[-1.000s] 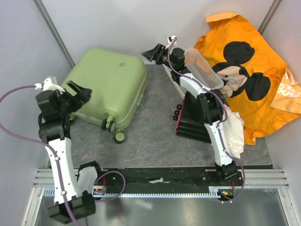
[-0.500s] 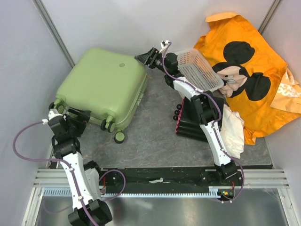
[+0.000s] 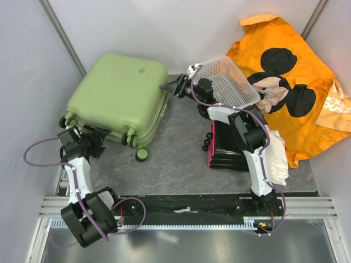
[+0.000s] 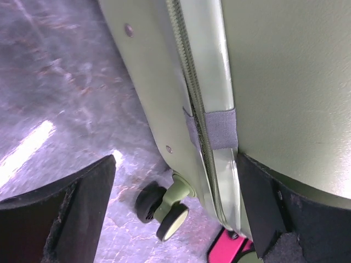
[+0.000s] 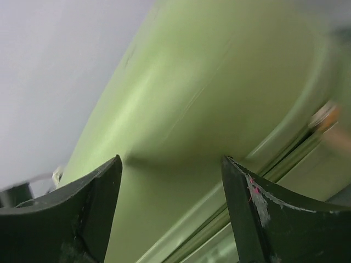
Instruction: Open, take out, and arrange the luggage
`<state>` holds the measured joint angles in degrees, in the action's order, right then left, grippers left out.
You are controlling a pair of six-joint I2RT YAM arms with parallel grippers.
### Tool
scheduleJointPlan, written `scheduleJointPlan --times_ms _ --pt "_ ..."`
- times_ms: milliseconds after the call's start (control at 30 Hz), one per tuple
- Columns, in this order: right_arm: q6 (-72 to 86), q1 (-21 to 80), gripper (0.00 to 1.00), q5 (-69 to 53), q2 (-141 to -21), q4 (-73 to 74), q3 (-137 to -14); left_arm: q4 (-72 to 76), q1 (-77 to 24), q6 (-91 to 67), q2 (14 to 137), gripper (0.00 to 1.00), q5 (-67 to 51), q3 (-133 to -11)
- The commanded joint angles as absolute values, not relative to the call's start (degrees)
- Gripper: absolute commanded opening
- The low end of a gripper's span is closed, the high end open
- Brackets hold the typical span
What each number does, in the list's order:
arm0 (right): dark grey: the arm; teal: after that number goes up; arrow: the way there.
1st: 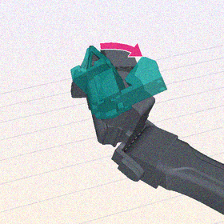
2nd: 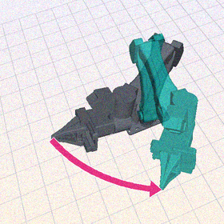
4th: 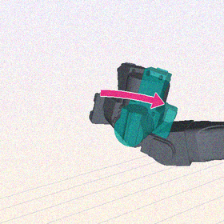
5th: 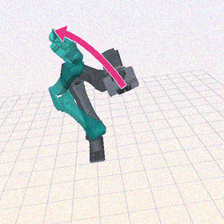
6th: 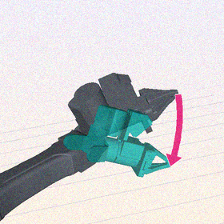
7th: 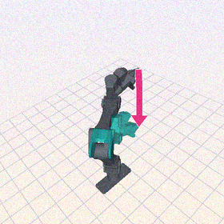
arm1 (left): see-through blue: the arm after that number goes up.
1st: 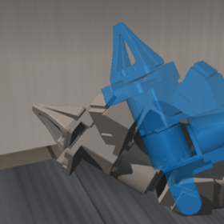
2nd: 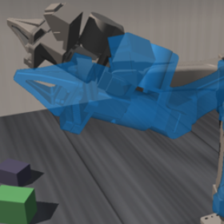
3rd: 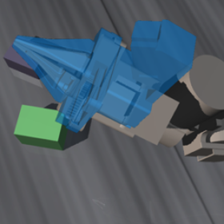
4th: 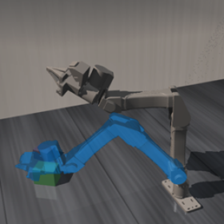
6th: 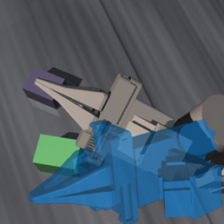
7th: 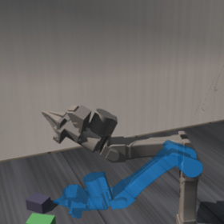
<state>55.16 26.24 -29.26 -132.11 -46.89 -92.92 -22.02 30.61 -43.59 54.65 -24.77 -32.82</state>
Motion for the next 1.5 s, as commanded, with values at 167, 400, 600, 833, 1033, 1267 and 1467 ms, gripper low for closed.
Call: scheduleJointPlan --times_ms 167,400,600,833,1033,1267,1467 --pt "54.1 33.8 0.79 -37.4 -123.5 -53.3 -79.9 -9.3 29.4 -44.3 58.2 0.98 -27.6 -40.6" --pt "42.0 33.7 0.79 -34.8 -116.7 -43.3 -77.5 -15.1 29.1 -34.1 45.0 0.90 -21.0 -40.2" --pt "34.6 32.6 0.85 -29.3 -109.7 -33.7 -78.6 -20.7 14.0 -19.0 36.8 0.82 -19.6 -43.1" --pt "31.7 29.4 0.87 -28.0 -102.0 -28.4 -76.1 -27.5 -2.8 -10.3 39.8 0.83 -13.5 -48.5" --pt "26.9 28.1 0.88 -23.6 -91.2 -25.5 -67.2 -30.7 -11.0 -7.3 47.4 0.83 -3.2 -50.2" --pt "24.1 27.3 0.89 -19.8 -83.4 -22.6 -59.4 -30.1 -18.9 -7.6 52.3 0.77 2.9 -50.8" --pt "25.8 27.0 0.89 -19.8 -83.0 -24.2 -56.2 -31.3 -19.7 -9.4 54.3 0.14 8.2 -50.9"
